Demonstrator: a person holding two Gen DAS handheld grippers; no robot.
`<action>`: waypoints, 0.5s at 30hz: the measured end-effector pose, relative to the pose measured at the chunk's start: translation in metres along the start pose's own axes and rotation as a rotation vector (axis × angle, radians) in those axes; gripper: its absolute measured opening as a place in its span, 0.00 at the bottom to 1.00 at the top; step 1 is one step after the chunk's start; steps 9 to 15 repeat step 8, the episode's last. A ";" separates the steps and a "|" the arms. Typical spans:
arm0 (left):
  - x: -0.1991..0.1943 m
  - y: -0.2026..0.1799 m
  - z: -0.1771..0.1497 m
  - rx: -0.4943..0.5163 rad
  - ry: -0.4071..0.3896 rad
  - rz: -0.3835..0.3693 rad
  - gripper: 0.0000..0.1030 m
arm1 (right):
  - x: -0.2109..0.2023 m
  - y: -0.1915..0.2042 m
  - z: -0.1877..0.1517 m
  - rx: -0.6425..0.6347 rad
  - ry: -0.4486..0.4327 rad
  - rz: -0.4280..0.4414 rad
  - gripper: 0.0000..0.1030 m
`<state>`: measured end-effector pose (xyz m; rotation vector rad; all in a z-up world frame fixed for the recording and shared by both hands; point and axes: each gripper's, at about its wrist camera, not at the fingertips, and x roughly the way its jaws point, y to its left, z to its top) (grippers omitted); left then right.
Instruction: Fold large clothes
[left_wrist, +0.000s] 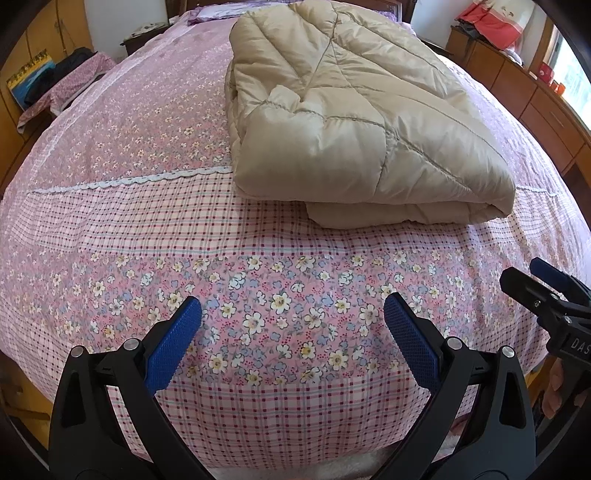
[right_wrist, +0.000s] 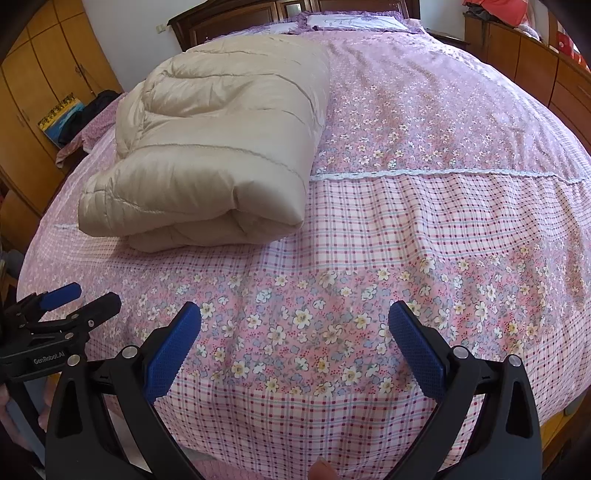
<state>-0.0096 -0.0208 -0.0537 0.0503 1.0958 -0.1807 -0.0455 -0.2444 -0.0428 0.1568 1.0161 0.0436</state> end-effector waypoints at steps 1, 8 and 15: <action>0.001 -0.001 0.000 0.008 0.002 0.004 0.95 | 0.000 0.000 -0.001 0.002 -0.001 0.001 0.95; 0.006 0.007 -0.003 -0.023 0.022 0.025 0.95 | 0.000 -0.005 -0.003 0.004 0.003 0.003 0.95; 0.006 0.007 -0.003 -0.023 0.022 0.025 0.95 | 0.000 -0.005 -0.003 0.004 0.003 0.003 0.95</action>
